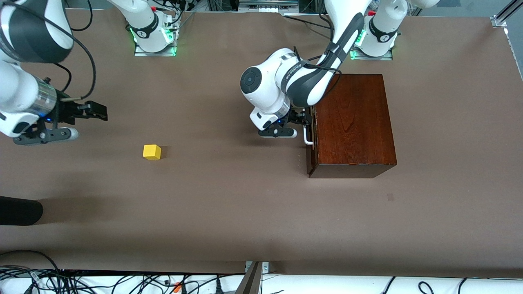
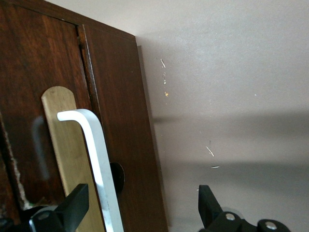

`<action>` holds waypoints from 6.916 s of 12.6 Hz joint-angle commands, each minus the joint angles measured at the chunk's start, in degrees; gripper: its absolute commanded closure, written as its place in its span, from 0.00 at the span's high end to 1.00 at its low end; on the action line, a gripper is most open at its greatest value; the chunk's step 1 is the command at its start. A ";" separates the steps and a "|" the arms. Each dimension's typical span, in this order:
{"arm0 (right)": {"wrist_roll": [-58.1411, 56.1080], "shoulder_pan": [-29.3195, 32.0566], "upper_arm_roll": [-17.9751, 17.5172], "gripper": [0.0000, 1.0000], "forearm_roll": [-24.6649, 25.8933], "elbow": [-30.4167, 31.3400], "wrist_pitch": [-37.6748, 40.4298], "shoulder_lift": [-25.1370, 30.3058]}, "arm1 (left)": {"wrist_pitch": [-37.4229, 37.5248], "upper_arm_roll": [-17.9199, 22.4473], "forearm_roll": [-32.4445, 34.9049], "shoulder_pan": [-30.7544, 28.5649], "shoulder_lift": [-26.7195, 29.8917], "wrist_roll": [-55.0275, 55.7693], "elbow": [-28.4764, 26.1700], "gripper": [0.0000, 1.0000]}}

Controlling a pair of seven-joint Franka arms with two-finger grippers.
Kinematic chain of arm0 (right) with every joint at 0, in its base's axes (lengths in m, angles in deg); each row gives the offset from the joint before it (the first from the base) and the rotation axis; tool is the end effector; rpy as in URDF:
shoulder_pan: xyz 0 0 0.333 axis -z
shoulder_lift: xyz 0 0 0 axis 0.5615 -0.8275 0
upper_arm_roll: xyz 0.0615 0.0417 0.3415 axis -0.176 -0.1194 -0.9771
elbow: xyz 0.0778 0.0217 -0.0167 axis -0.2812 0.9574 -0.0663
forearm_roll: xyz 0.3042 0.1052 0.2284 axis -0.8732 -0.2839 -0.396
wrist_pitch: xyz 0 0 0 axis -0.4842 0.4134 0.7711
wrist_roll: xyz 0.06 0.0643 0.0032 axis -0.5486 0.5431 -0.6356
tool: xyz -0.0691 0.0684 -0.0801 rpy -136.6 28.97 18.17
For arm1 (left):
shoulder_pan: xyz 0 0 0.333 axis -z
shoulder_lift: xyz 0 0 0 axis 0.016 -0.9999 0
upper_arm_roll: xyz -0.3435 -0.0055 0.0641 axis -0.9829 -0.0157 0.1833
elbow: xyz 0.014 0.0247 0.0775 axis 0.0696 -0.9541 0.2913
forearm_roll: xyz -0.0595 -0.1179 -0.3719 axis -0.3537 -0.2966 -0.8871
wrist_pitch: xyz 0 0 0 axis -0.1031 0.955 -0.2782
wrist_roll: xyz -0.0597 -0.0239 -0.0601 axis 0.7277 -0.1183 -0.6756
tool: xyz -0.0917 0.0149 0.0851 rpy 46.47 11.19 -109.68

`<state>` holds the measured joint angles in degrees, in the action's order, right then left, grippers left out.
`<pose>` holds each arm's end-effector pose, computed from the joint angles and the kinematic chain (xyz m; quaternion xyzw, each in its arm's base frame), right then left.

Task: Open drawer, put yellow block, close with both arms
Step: 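Pull the drawer open with the left gripper while the right gripper reaches the cube, then grasp the yellow cube with the right gripper while the left gripper releases the handle, then carry the yellow cube with the right gripper over the open drawer, then lower the cube into the drawer and open the right gripper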

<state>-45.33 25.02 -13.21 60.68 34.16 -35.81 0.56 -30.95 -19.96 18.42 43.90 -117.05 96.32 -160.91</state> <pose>0.6084 0.0502 0.5279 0.9937 0.0687 -0.0886 0.0041 0.5121 -0.4716 0.2960 -0.9750 0.0609 0.0418 0.2095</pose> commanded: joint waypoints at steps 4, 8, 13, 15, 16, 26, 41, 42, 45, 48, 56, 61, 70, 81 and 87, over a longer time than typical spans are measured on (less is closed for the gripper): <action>-0.96 0.08 -0.48 1.00 0.05 2.20 -5.80 -4.10 | -0.33 0.35 0.87 0.52 -2.37 1.51 1.25 1.00; -0.96 -0.01 -0.66 1.00 -2.23 14.75 -22.47 -4.98 | -6.13 0.09 -3.86 0.52 -3.17 4.76 1.16 1.00; -0.26 -0.10 -2.41 1.00 -3.98 27.17 -43.50 -9.37 | -6.58 -0.09 -13.97 0.79 -2.64 4.85 3.00 1.00; -0.26 -0.10 -2.41 1.00 -4.52 29.10 -46.32 -10.43 | -6.94 -0.09 -17.13 0.88 -2.64 4.85 4.06 1.00; -0.17 -0.10 -2.41 1.00 -4.61 29.90 -47.73 -10.95 | -7.02 -0.09 -18.19 1.05 -2.55 4.85 4.24 1.00; -0.52 -0.10 -2.68 0.40 -7.16 31.23 -50.82 -13.95 | -10.54 -0.09 -22.77 2.98 -2.73 7.48 5.91 1.00; -2.81 0.08 -1.36 0.12 -6.28 4.53 -15.18 -8.50 | 12.11 0.88 -15.16 -11.85 17.38 -16.03 6.09 1.00; -2.54 0.17 -1.27 0.12 -6.28 2.33 -11.31 -7.63 | 13.18 0.79 -11.74 -13.61 18.70 -18.51 6.09 1.00; -2.72 0.08 -1.27 0.12 -6.10 -3.47 -6.45 -7.09 | 14.42 0.62 -10.20 -22.29 22.31 -23.26 6.09 1.00; -3.15 -0.36 -3.80 0.14 -6.54 -5.68 -4.42 -7.09 | 14.16 0.70 -11.44 -30.65 27.49 -35.10 3.64 1.00; -3.42 -15.88 -16.83 0.18 -1.36 -13.32 -7.83 -11.65 | 5.10 2.46 -16.44 -38.85 40.78 -42.00 -13.78 1.00; -4.47 -31.80 -16.74 0.17 9.43 -26.22 -13.99 -23.32 | 5.46 2.46 -16.36 -39.20 40.43 -41.82 -13.60 1.00; -8.34 -41.49 -16.65 0.20 20.35 -28.72 -18.65 -31.51 | 5.63 2.46 -16.36 -40.25 40.34 -42.08 -13.60 1.00; -17.13 -42.28 -16.48 0.22 22.81 -27.05 -19.53 -34.95 | 5.54 2.46 -16.36 -40.43 40.34 -42.09 -13.60 1.00; -18.80 -41.41 -16.48 0.22 22.73 -24.85 -19.97 -35.13 | 5.72 2.46 -16.27 -40.52 40.34 -42.17 -13.60 1.00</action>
<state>-62.88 -16.98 -29.41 82.85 8.58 -55.66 -34.62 -24.49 -17.30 3.06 4.01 -78.12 55.33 -173.18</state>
